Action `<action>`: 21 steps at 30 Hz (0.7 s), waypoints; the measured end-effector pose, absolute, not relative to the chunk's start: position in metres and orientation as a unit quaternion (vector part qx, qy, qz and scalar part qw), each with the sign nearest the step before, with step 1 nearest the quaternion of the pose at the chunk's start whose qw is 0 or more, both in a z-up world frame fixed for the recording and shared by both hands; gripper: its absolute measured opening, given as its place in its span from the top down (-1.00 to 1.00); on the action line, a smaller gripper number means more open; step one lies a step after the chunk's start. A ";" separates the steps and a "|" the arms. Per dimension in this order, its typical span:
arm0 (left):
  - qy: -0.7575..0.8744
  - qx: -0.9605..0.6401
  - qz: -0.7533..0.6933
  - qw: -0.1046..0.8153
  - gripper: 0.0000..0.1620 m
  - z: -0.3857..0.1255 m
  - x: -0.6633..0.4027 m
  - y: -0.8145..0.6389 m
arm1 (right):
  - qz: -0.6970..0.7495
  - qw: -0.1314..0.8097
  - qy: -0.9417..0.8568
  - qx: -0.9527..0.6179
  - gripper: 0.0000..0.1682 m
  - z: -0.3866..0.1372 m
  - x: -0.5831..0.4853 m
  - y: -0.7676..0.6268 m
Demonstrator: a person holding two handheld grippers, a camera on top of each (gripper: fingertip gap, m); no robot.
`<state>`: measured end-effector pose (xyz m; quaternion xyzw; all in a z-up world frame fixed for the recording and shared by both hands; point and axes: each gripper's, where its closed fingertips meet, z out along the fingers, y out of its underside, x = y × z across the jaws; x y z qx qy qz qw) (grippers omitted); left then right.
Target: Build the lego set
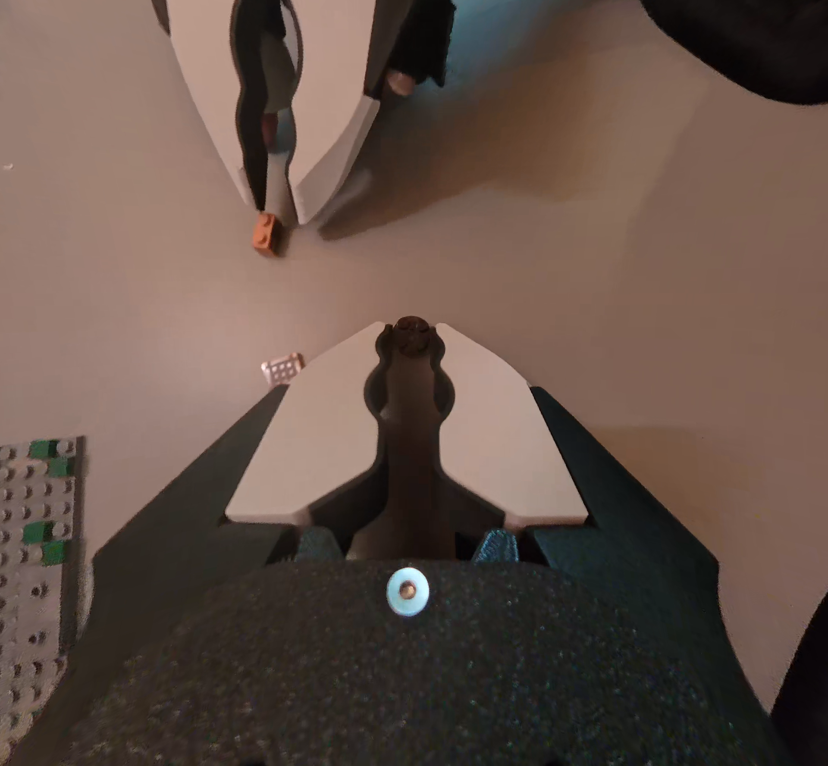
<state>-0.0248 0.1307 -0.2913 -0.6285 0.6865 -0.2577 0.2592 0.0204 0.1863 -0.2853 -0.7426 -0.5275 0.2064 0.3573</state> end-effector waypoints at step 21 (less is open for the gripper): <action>0.701 -0.616 -0.271 0.236 0.74 -0.295 -0.008 0.107 | 0.188 0.380 -0.508 -0.750 0.78 -0.285 0.013 0.200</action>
